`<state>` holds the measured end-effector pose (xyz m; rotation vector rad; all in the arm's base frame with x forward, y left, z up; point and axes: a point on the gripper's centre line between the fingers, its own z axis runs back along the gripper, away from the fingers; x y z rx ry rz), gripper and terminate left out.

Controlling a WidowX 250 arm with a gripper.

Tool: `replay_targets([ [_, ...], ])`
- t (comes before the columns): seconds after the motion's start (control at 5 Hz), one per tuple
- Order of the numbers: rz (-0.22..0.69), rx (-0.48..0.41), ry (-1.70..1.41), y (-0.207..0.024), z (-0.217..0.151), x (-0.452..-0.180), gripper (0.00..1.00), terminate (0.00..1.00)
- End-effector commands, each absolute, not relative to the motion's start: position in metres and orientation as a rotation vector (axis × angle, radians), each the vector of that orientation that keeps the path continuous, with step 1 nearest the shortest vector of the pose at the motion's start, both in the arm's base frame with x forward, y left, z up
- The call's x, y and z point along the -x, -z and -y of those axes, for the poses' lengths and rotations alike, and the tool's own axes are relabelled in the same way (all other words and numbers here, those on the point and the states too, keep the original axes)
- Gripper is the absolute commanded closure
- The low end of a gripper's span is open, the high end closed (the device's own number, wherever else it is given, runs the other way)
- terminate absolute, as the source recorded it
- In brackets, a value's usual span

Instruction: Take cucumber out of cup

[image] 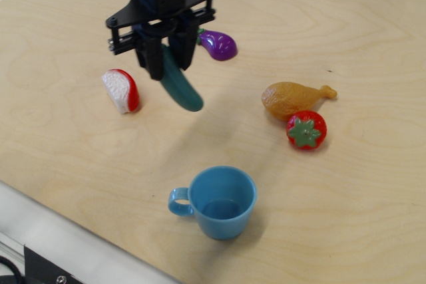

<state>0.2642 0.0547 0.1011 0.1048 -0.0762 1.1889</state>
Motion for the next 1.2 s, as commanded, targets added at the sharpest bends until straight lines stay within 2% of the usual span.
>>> replay_targets([
  [0.0, 0.030, -0.121, -1.265, -0.081, -0.082, -0.257, 1.00, 0.00],
  [0.4, -0.050, -0.184, -1.312, -0.048, -0.098, -0.232, 1.00, 0.00],
  [0.6, -0.053, -0.180, -1.325, -0.036, -0.104, -0.228, 1.00, 0.00],
  [0.8, -0.018, -0.179, -1.326, -0.027, -0.104, -0.227, 1.00, 0.00],
  [1.0, 0.002, -0.193, -1.320, -0.027, -0.104, -0.225, 1.00, 0.00],
])
